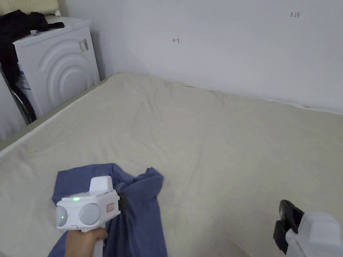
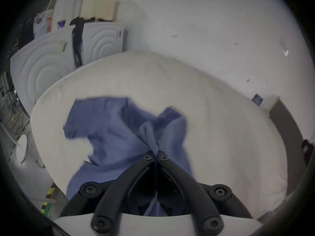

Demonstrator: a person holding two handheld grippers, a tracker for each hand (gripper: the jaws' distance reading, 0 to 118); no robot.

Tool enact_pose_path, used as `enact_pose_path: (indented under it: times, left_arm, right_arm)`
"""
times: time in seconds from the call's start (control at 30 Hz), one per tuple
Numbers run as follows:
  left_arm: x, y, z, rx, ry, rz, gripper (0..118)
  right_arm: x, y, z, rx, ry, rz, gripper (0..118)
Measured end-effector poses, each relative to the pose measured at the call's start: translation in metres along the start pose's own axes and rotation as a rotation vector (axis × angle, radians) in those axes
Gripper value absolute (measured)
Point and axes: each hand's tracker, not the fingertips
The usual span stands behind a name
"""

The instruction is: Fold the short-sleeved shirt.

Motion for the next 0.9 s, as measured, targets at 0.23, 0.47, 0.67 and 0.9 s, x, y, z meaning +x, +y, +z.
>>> enact_pose_path:
  times: [0.23,0.47,0.67,0.9]
  left_arm:
    - [0.091,0.072,0.08,0.208,-0.239,-0.103,2]
    - [0.2,0.11,0.124,0.251,-0.485,-0.244,2]
    - [0.282,0.084,0.126,0.195,-0.625,-0.355,2]
    - [0.332,0.013,0.092,0.007,-0.689,-0.457,2]
  right_arm:
    - [0.028,0.006,0.044,0.064,-0.05,-0.038,1]
    - [0.061,0.009,0.086,0.116,-0.131,-0.05,1]
    - [0.092,0.004,0.117,0.133,-0.228,-0.063,1]
    - [0.12,-0.009,0.137,0.105,-0.311,-0.078,1]
